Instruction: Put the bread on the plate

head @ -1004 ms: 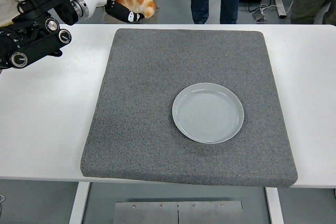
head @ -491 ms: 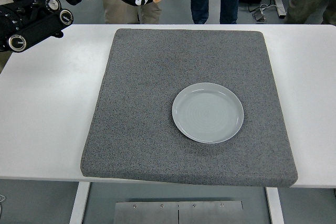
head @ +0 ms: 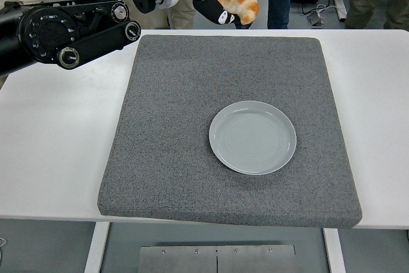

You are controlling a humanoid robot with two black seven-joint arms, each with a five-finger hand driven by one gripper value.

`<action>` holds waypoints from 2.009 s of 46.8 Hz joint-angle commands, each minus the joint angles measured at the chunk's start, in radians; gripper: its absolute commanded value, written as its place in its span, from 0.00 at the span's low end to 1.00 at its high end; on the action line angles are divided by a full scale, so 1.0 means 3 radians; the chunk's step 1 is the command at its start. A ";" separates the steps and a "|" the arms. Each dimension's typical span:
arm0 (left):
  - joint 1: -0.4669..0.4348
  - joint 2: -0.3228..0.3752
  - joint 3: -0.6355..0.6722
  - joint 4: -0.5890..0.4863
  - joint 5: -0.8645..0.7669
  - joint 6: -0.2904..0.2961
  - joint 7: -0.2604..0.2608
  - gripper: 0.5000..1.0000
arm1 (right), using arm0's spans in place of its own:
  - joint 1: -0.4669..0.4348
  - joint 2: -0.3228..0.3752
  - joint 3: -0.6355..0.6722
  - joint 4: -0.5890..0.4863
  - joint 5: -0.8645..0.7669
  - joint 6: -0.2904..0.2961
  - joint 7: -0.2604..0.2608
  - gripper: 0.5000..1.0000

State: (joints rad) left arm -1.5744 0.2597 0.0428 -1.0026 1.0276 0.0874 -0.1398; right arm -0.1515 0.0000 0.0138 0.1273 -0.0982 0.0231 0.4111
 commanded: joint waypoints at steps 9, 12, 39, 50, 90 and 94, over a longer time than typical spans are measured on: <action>0.0017 -0.0114 -0.0005 -0.0196 0.0230 0.0005 -0.0005 0.00 | -0.0001 0.0000 0.0000 0.0000 0.0000 0.0000 0.0000 1.00; 0.0017 -0.0124 -0.0010 -0.0242 0.0271 0.0000 -0.0005 0.00 | -0.0001 0.0000 0.0000 0.0000 0.0000 0.0000 0.0000 1.00; 0.0002 -0.0446 0.0001 -0.0334 0.0384 0.0000 -0.0240 0.00 | -0.0001 0.0000 0.0000 0.0000 0.0000 0.0000 0.0000 1.00; 0.0068 -0.0635 0.0016 -0.0329 0.0568 0.0010 -0.0230 0.00 | -0.0001 0.0000 0.0000 0.0000 0.0000 0.0000 0.0000 1.00; 0.0671 -0.0697 0.0307 -0.0058 0.1141 0.0164 -0.0219 0.00 | -0.0001 0.0000 0.0000 0.0000 0.0000 0.0000 0.0000 1.00; 0.0738 -0.0697 0.0312 -0.0018 0.1166 0.0169 -0.0224 0.00 | -0.0001 0.0000 0.0000 0.0000 0.0000 0.0000 0.0000 1.00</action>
State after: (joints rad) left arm -1.3670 0.0507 0.1350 -1.0166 1.3728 0.1370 -0.2061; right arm -0.1519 0.0000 0.0135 0.1273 -0.0982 0.0230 0.4111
